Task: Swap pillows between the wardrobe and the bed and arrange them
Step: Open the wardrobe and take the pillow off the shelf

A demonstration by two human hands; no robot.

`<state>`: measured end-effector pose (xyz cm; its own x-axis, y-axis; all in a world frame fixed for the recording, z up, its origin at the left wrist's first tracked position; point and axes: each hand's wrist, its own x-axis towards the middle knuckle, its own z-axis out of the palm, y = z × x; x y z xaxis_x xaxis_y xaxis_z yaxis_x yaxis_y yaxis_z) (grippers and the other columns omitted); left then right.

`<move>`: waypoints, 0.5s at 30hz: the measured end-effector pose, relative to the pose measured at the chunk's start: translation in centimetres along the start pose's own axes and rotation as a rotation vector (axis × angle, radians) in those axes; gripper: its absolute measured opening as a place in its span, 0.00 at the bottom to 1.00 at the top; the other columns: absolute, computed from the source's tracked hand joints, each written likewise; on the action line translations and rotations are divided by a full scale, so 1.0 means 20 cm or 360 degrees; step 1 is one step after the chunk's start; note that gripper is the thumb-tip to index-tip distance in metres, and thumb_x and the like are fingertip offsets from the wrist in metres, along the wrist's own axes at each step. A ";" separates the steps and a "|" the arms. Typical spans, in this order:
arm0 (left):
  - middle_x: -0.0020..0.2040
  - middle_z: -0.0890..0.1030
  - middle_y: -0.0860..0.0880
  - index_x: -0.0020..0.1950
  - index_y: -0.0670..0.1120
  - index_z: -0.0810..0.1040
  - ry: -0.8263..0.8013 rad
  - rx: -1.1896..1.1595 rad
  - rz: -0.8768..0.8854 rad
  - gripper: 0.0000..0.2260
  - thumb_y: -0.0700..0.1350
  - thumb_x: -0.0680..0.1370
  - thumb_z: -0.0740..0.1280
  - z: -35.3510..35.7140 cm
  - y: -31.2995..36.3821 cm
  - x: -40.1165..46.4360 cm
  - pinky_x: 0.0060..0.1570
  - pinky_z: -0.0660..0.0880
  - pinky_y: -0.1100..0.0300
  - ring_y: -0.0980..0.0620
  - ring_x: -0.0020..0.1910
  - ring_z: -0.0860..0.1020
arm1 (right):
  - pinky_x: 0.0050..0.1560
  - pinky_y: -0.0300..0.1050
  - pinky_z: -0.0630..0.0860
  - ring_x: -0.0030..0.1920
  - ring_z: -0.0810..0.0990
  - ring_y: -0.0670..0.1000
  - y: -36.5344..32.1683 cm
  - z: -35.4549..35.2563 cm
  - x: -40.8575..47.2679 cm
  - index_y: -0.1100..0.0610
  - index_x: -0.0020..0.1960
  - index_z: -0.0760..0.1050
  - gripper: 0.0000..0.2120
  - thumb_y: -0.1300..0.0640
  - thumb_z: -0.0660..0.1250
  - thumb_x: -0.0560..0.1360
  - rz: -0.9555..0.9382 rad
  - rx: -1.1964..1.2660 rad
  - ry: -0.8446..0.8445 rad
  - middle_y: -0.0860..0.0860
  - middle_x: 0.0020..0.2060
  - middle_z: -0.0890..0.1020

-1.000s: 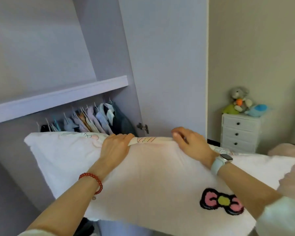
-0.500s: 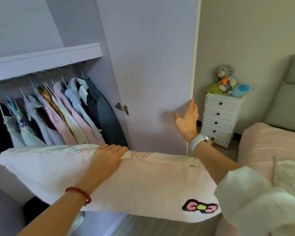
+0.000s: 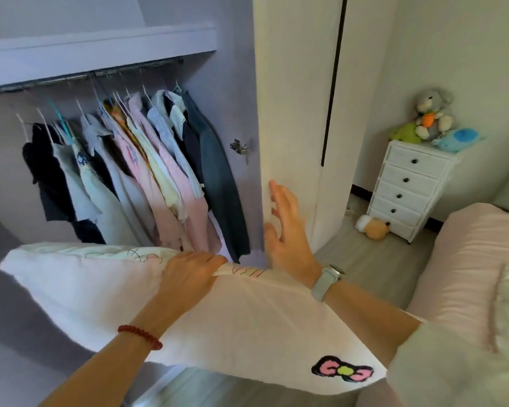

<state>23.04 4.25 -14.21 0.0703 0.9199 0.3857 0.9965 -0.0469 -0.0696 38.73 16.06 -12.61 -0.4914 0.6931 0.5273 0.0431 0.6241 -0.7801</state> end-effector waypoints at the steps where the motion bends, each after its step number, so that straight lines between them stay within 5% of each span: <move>1: 0.25 0.79 0.48 0.34 0.47 0.81 -0.0016 0.0004 -0.0040 0.15 0.33 0.52 0.77 -0.01 -0.01 -0.04 0.22 0.72 0.62 0.48 0.21 0.75 | 0.69 0.37 0.61 0.70 0.60 0.48 -0.01 0.06 0.00 0.53 0.72 0.51 0.31 0.68 0.57 0.73 -0.0052 -0.0003 -0.0100 0.48 0.70 0.58; 3: 0.25 0.79 0.48 0.35 0.46 0.82 -0.0031 -0.0020 -0.0127 0.15 0.33 0.53 0.75 -0.02 -0.04 -0.13 0.22 0.72 0.62 0.47 0.22 0.76 | 0.72 0.42 0.56 0.73 0.55 0.48 -0.03 0.19 0.03 0.55 0.73 0.50 0.32 0.71 0.55 0.73 -0.0172 -0.0037 -0.0315 0.49 0.72 0.56; 9: 0.27 0.81 0.48 0.37 0.48 0.82 0.0003 -0.0145 -0.0444 0.06 0.39 0.62 0.70 -0.05 -0.10 -0.35 0.25 0.73 0.63 0.47 0.23 0.77 | 0.65 0.21 0.42 0.73 0.49 0.47 -0.13 0.60 0.31 0.58 0.73 0.47 0.33 0.74 0.54 0.71 -0.0171 -0.0015 -0.0830 0.54 0.75 0.51; 15: 0.29 0.82 0.49 0.38 0.48 0.82 0.0059 -0.0228 -0.0691 0.14 0.34 0.57 0.77 -0.03 -0.14 -0.45 0.27 0.74 0.63 0.48 0.26 0.79 | 0.69 0.36 0.45 0.74 0.49 0.52 -0.18 0.80 0.52 0.59 0.73 0.49 0.32 0.73 0.53 0.71 -0.0123 -0.0146 -0.1037 0.56 0.75 0.51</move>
<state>19.67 -4.09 -16.88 -0.3560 0.8520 0.3838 0.9302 0.2839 0.2327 19.48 15.26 -9.74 -0.9205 0.3031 0.2466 0.0464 0.7116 -0.7011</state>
